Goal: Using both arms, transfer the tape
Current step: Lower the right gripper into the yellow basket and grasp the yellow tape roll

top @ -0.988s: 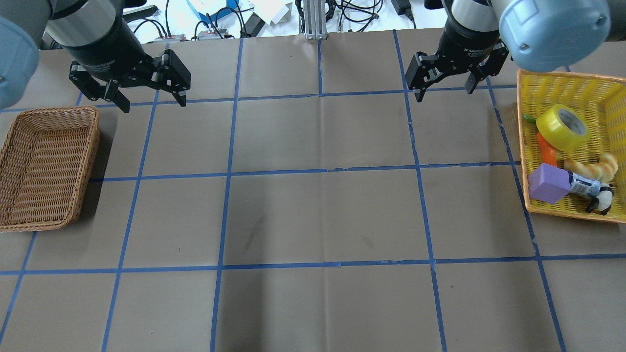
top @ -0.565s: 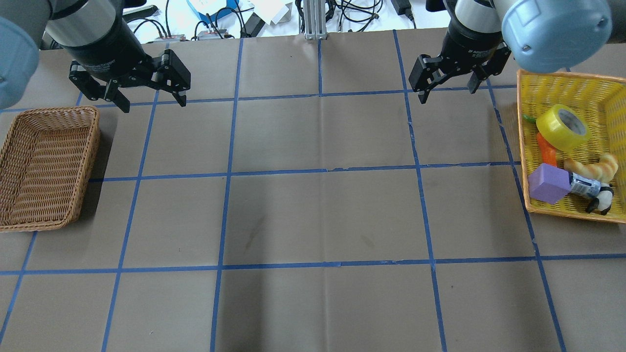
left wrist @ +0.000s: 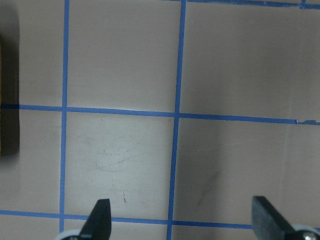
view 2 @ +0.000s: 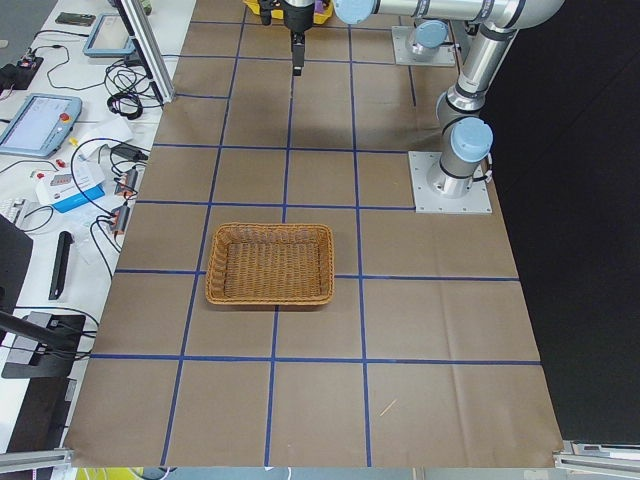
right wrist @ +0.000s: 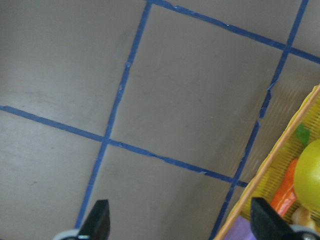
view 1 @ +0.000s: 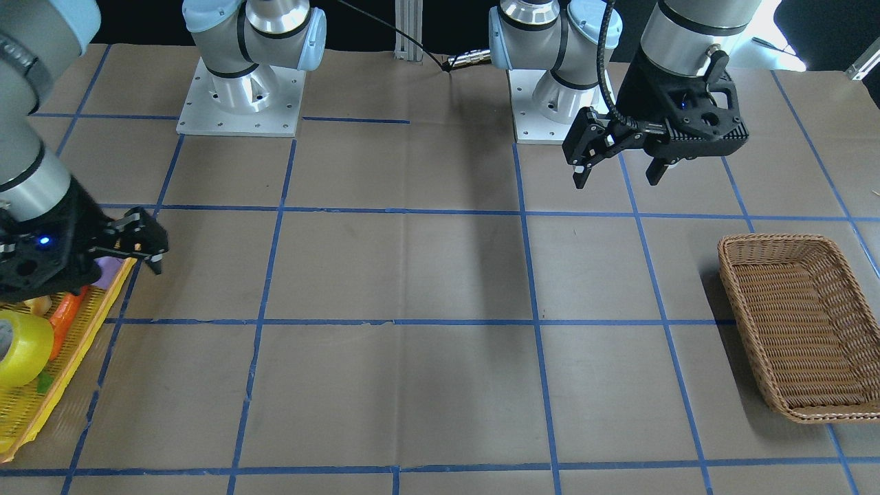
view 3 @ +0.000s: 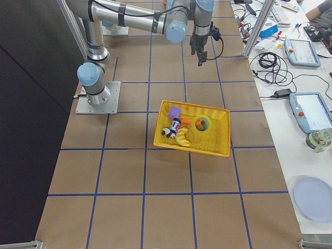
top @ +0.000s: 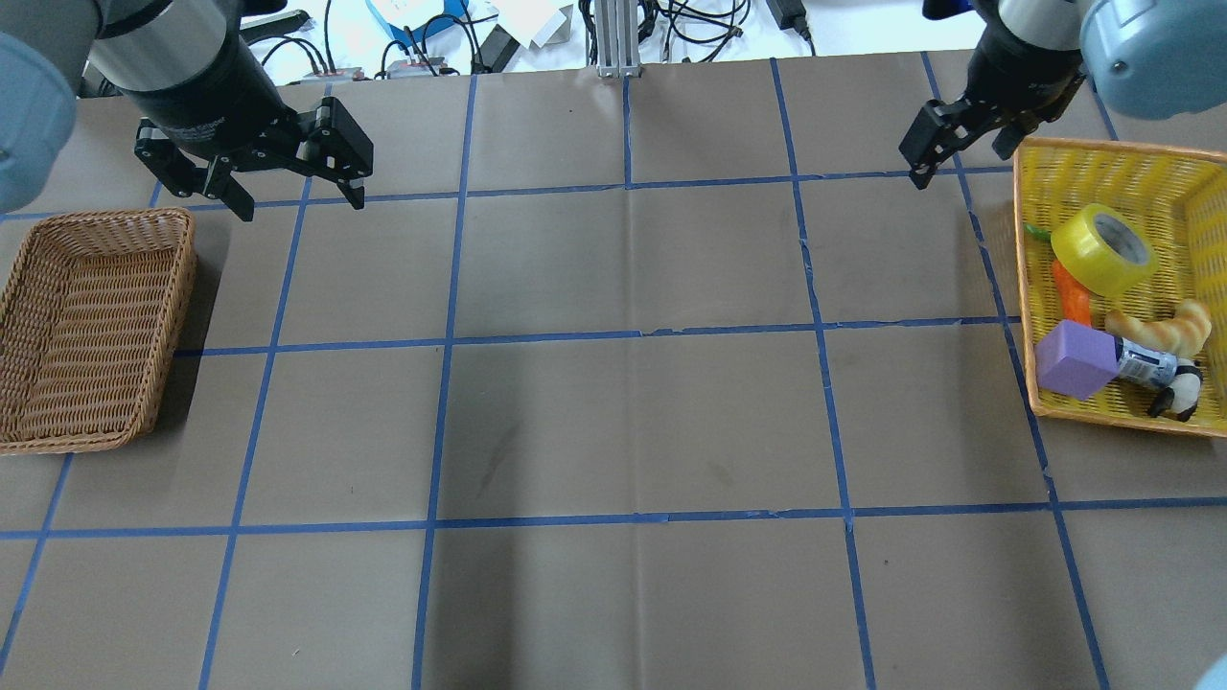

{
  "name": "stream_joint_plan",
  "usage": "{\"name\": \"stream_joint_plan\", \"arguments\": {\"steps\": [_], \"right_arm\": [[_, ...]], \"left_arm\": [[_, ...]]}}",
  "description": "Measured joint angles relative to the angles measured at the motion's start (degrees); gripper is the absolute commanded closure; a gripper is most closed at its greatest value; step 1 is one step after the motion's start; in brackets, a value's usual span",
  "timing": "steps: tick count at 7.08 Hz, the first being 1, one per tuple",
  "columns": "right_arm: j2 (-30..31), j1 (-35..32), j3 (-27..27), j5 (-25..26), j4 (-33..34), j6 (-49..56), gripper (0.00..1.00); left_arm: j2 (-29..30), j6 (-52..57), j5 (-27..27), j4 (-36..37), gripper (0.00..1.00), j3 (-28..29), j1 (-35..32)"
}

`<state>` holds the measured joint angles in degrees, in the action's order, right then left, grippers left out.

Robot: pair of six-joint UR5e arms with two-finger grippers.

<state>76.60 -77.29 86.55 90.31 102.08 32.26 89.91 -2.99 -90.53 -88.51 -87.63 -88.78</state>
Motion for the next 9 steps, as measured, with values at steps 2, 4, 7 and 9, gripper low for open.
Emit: {"name": "stream_joint_plan", "arguments": {"steps": [2, 4, 7, 9], "right_arm": [[-6.9, 10.8, -2.5, -4.1, 2.2, 10.1, 0.01], [-14.9, 17.2, -7.1, -7.5, 2.5, 14.5, 0.02], [-18.6, 20.9, -6.9, -11.0, -2.6, 16.1, 0.09], [-18.7, 21.4, -5.4, -12.1, -6.2, 16.3, 0.57]], "left_arm": [[0.0, 0.0, 0.0, 0.0, 0.00, -0.1, 0.0], [0.0, 0.0, 0.0, 0.1, 0.00, 0.0, 0.0], [0.1, 0.0, 0.1, 0.1, 0.00, 0.0, 0.0], [0.1, -0.1, 0.1, 0.1, 0.00, 0.0, 0.0]]}}
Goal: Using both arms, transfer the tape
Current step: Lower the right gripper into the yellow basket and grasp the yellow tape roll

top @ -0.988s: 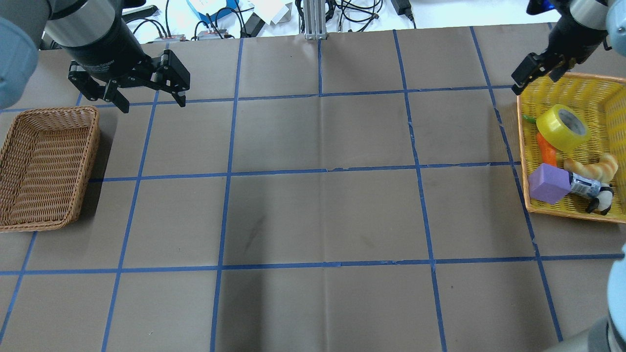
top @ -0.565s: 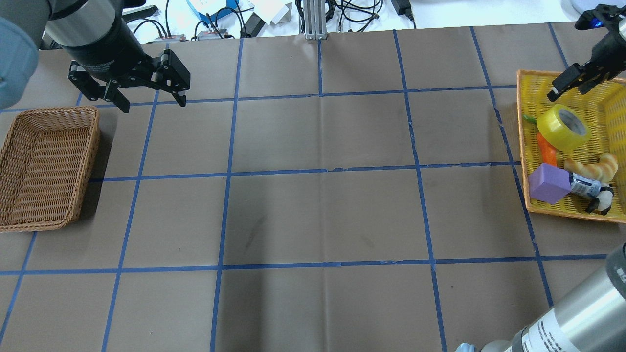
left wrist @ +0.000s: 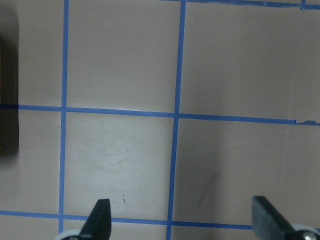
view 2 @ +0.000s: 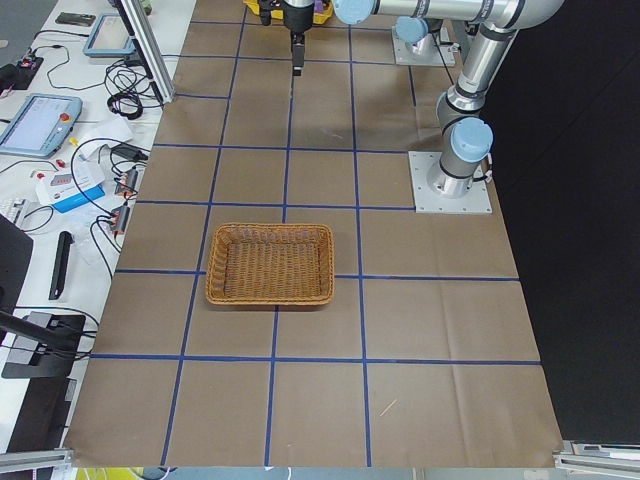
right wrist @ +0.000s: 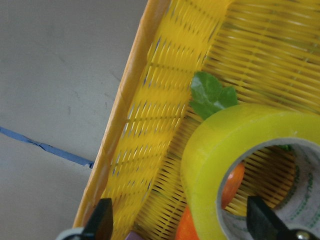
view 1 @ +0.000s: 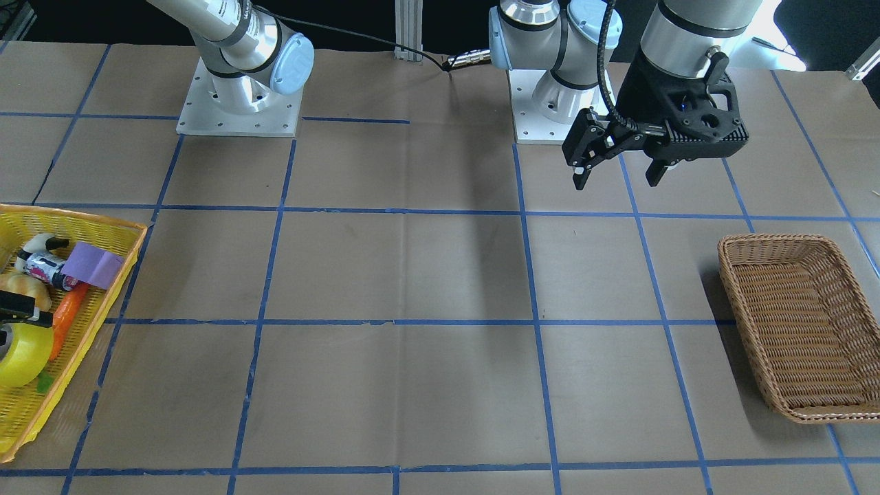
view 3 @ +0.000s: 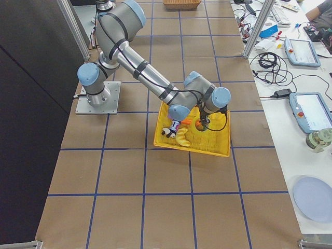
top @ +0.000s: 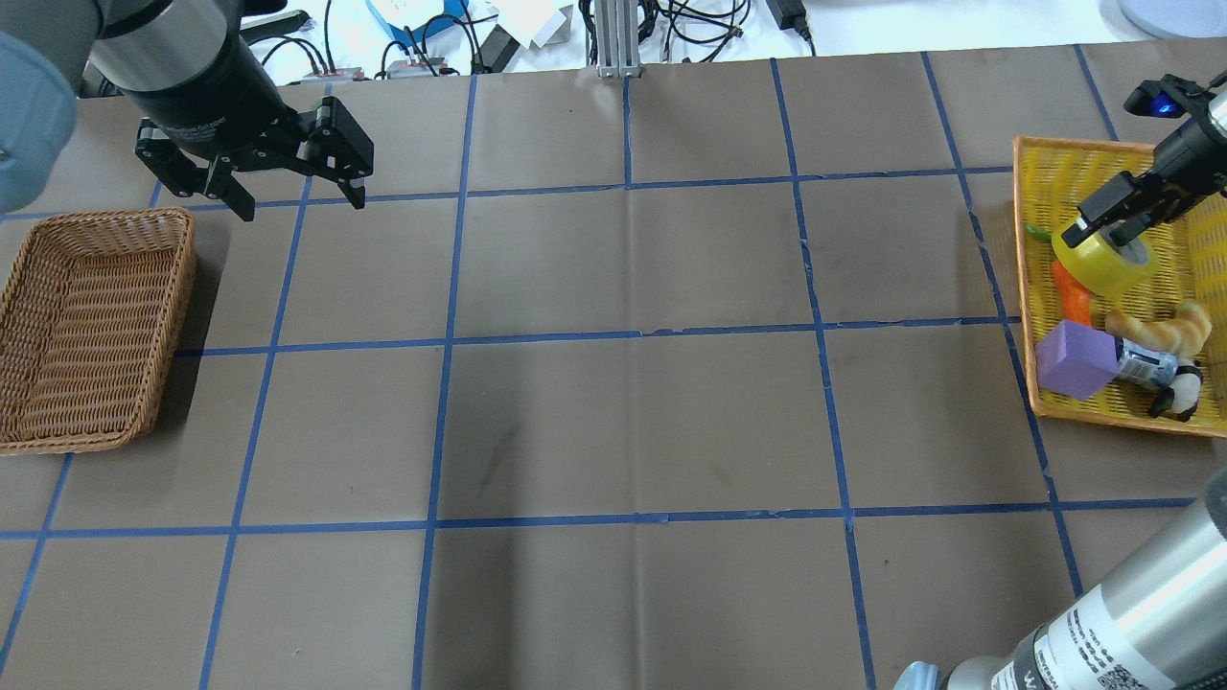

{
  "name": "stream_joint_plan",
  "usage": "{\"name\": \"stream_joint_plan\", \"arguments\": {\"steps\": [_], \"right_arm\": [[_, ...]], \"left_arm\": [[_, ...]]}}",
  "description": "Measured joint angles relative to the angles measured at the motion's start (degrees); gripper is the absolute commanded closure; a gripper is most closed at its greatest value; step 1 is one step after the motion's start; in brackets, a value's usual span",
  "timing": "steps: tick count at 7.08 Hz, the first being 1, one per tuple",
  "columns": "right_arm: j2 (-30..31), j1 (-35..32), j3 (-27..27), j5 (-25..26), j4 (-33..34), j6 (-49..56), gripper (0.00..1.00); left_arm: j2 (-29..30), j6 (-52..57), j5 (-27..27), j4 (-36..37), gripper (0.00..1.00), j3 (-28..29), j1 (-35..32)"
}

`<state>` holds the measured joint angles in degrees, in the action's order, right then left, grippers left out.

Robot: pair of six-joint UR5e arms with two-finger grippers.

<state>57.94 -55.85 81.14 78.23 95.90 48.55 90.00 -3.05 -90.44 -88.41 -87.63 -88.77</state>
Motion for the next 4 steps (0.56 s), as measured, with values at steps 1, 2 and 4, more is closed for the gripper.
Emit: {"name": "stream_joint_plan", "arguments": {"steps": [1, 2, 4], "right_arm": [[0.0, 0.1, 0.6, 0.3, -0.3, 0.2, 0.87], [0.0, 0.2, 1.0, 1.2, -0.4, 0.4, 0.95], [0.6, 0.2, 0.9, 4.3, -0.4, 0.3, 0.95]], "left_arm": [[0.0, 0.0, 0.0, 0.0, 0.00, 0.0, 0.0], [-0.1, 0.0, 0.0, 0.0, 0.00, 0.0, 0.0], [-0.1, 0.1, 0.0, 0.0, 0.00, 0.0, 0.0]]}}
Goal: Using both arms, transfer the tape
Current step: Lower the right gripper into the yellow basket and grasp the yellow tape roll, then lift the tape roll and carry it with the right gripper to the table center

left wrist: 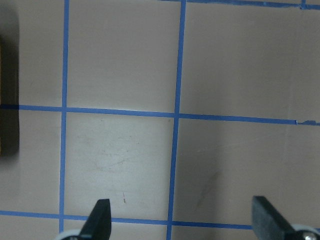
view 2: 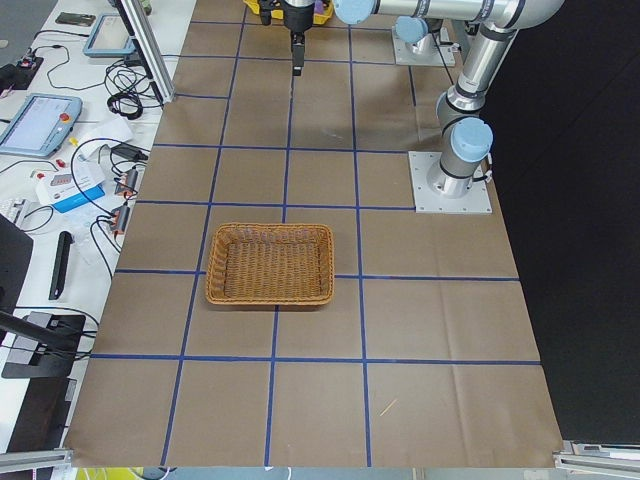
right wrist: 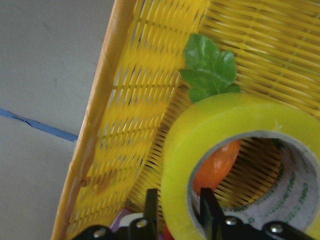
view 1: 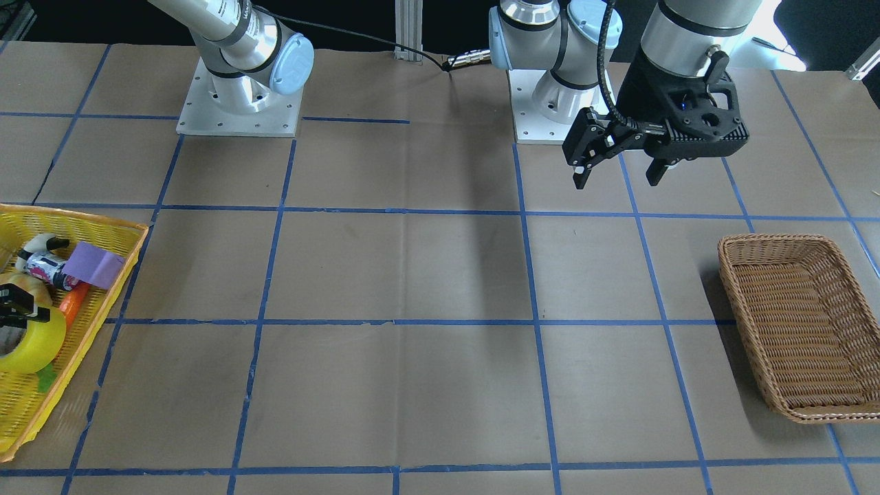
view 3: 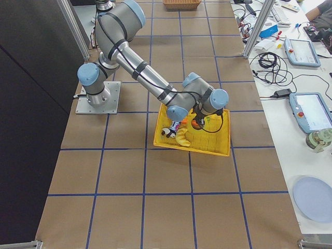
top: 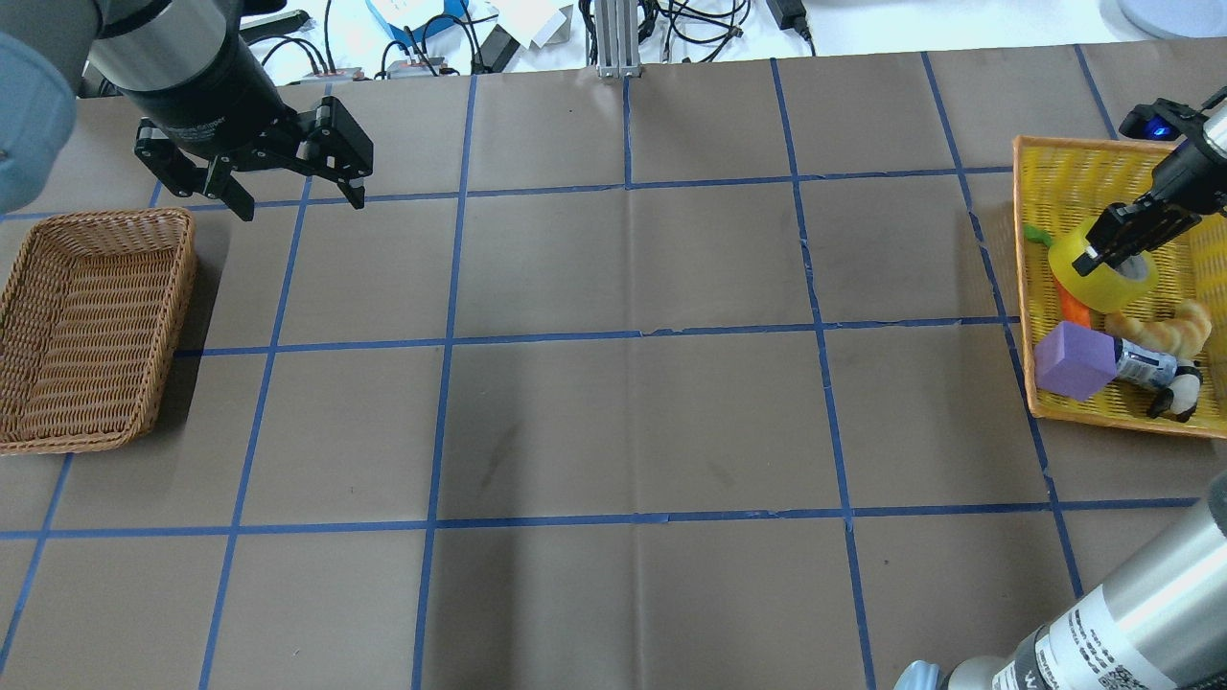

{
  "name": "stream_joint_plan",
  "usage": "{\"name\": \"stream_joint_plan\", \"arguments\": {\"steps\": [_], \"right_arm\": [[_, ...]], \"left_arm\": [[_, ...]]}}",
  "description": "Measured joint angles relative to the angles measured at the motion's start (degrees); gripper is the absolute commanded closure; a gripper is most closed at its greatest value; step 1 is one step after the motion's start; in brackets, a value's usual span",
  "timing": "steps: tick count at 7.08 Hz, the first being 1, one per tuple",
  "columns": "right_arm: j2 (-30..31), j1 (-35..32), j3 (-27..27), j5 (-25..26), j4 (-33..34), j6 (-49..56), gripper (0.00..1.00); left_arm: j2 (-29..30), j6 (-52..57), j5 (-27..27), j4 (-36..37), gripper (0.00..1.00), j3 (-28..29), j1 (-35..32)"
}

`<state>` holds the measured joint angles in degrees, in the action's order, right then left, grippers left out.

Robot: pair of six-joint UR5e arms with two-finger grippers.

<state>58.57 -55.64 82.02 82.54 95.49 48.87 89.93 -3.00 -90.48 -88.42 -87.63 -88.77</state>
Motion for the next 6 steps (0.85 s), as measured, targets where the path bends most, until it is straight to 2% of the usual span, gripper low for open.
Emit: {"name": "stream_joint_plan", "arguments": {"steps": [3, 5, 6], "right_arm": [[6.5, -2.3, -0.7, 1.0, -1.2, -4.7, 0.92], [12.8, -10.0, -0.5, 2.3, -2.0, -11.6, 0.90], [15.8, -15.9, -0.2, 2.4, -2.8, -16.8, 0.87]], "left_arm": [[0.0, 0.0, 0.0, 0.0, 0.00, 0.0, 0.1], [-0.1, 0.3, 0.0, 0.0, 0.00, 0.0, 0.2], [-0.1, 0.4, 0.0, 0.1, 0.00, 0.0, 0.3]]}}
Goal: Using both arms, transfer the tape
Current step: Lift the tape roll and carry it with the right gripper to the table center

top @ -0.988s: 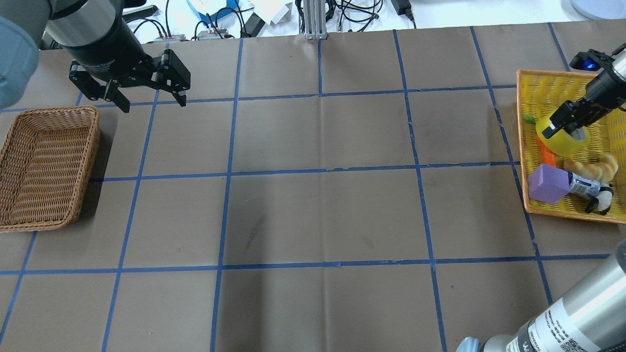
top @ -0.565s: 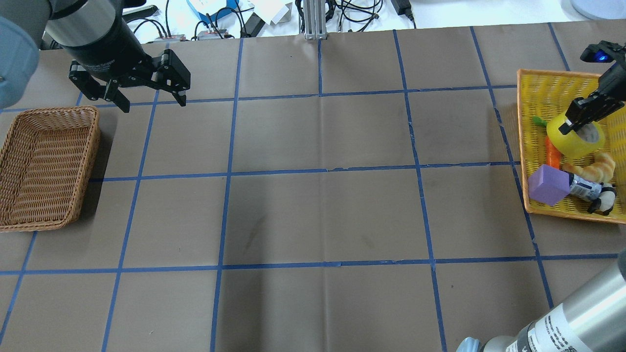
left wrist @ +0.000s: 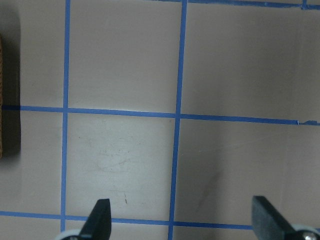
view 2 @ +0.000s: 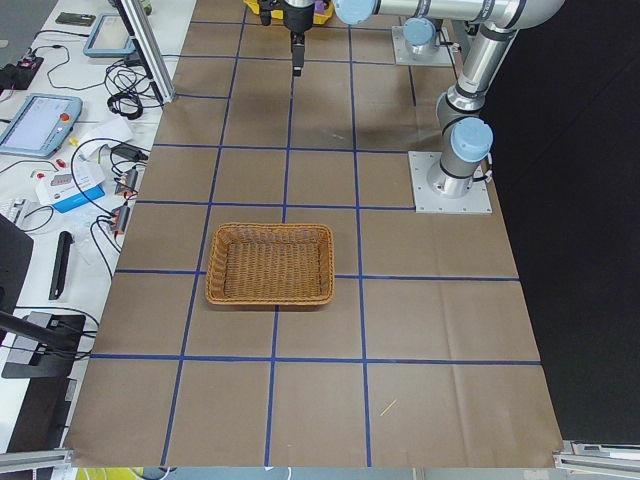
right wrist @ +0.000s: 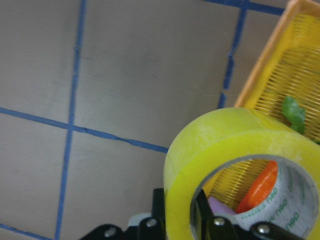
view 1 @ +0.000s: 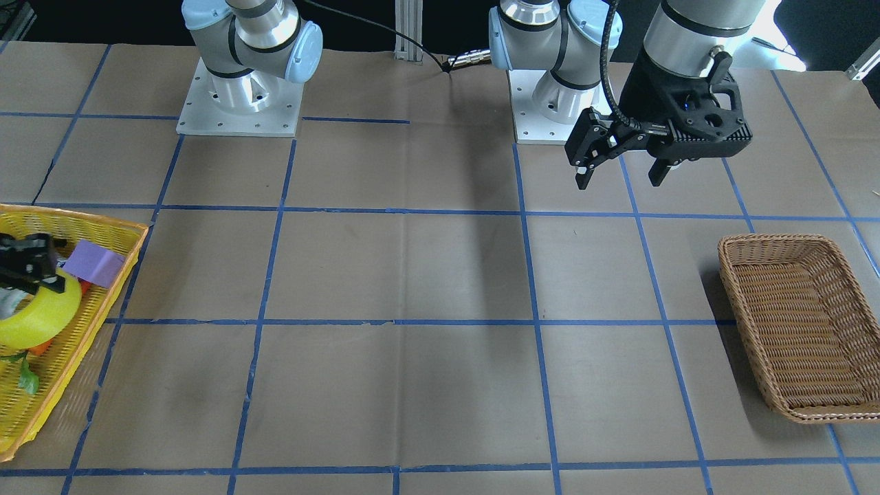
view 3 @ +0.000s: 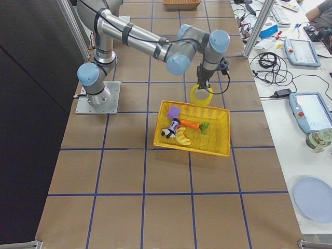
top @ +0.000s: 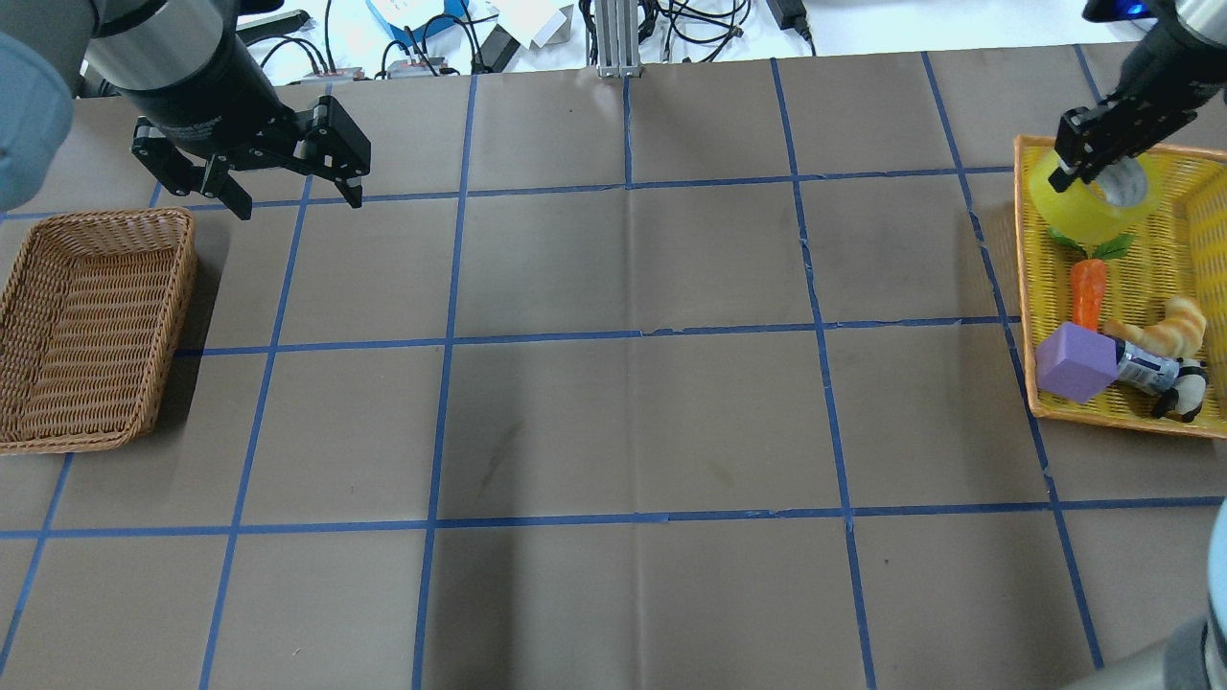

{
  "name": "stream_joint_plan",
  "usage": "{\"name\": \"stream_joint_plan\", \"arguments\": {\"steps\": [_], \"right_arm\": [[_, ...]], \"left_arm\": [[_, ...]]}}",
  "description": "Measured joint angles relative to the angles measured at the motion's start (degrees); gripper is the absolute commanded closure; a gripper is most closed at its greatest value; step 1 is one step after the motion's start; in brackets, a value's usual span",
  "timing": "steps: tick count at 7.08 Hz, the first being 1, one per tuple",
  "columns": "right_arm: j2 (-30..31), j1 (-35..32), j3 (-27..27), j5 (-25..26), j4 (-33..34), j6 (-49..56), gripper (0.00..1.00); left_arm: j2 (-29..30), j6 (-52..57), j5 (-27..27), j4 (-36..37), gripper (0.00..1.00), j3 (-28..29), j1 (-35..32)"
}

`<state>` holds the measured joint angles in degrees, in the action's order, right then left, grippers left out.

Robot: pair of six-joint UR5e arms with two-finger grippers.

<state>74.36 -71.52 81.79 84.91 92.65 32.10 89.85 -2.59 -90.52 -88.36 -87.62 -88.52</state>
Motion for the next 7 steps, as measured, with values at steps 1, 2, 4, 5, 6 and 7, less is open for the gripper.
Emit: {"name": "stream_joint_plan", "arguments": {"steps": [1, 2, 4, 5, 6, 7], "right_arm": [[1.8, -7.4, 0.5, -0.1, -0.2, -5.5, 0.88], [2.4, -15.4, 1.7, -0.2, 1.6, -11.2, 0.86], [0.8, -28.8, 6.7, -0.4, 10.4, -25.7, 0.74], [-1.0, -34.4, 9.1, -0.4, 16.0, -33.5, 0.57], [-3.5, -39.3, 10.3, -0.3, 21.4, -40.5, 0.03], [-5.8, -42.7, 10.8, 0.4, 25.9, -45.4, 0.00]], "left_arm": [[0.0, 0.0, 0.0, 0.0, 0.00, 0.0, 0.0], [0.0, 0.0, 0.0, 0.0, 0.00, 0.0, 0.1], [-0.1, 0.1, 0.0, 0.0, 0.00, 0.0, 0.1], [-0.1, 0.1, 0.0, 0.0, 0.00, 0.0, 0.1], [0.0, 0.2, 0.0, 0.0, 0.00, 0.0, 0.3], [0.2, 1.1, 0.0, 0.2, 0.00, -0.1, 0.9]]}}
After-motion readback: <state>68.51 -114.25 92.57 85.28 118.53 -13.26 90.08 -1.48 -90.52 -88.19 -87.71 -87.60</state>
